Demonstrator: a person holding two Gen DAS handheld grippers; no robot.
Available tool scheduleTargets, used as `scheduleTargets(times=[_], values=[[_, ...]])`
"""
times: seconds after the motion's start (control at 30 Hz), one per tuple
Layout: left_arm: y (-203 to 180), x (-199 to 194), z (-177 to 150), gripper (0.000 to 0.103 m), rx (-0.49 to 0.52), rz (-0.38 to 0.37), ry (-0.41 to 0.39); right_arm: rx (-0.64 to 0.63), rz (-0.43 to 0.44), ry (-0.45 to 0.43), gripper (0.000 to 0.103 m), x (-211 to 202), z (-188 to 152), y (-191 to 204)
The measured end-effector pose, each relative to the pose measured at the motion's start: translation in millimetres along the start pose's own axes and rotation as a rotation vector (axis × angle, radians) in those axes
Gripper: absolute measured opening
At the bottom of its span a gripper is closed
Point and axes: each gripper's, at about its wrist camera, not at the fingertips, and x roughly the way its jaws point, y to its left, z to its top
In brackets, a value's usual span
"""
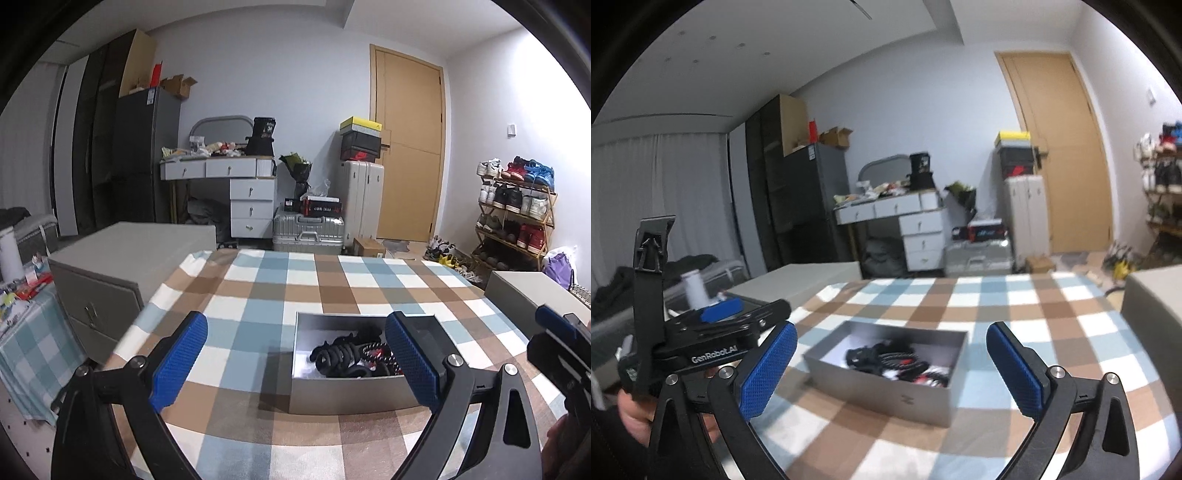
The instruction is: Organize jewelry
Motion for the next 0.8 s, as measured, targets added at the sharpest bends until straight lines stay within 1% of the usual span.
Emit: scheduleTargets(times=[0.13,0.3,0.4,0.47,0.5,0.73,0.8], values=[[3,6,-8,0.095,-0.004,-0.005,0.000,-0.055,-0.056,-0.014,0.103,3,-5,1],[-1,12,-17,0.095,0.019,0.013,0.018,-0.083,-0.081,-0.003,0.103,9,-10,3],[-1,7,-20,0.095,0.009,0.014,0.000,-0.083,-0.071,0.028,0.103,17,-16,1],[-3,6,-21,0.095,0.013,0.012,-0.004,-0.087,-0.077,0.077,0.103,25,-18,2],[-3,5,-21,0.095,0.015,0.013,-0.007,-0.089,-0.085,0.085,0.103,27,-18,2],[-12,-3,-20,0.095,0.058,0.011,-0.026,-0.095,-0.098,0.106,0.103,29,-21,4],[-14,-4,-20,0.099,0.067,0.014,-0.041,-0.100,-0.100,0.112,0.103,30,-22,5]])
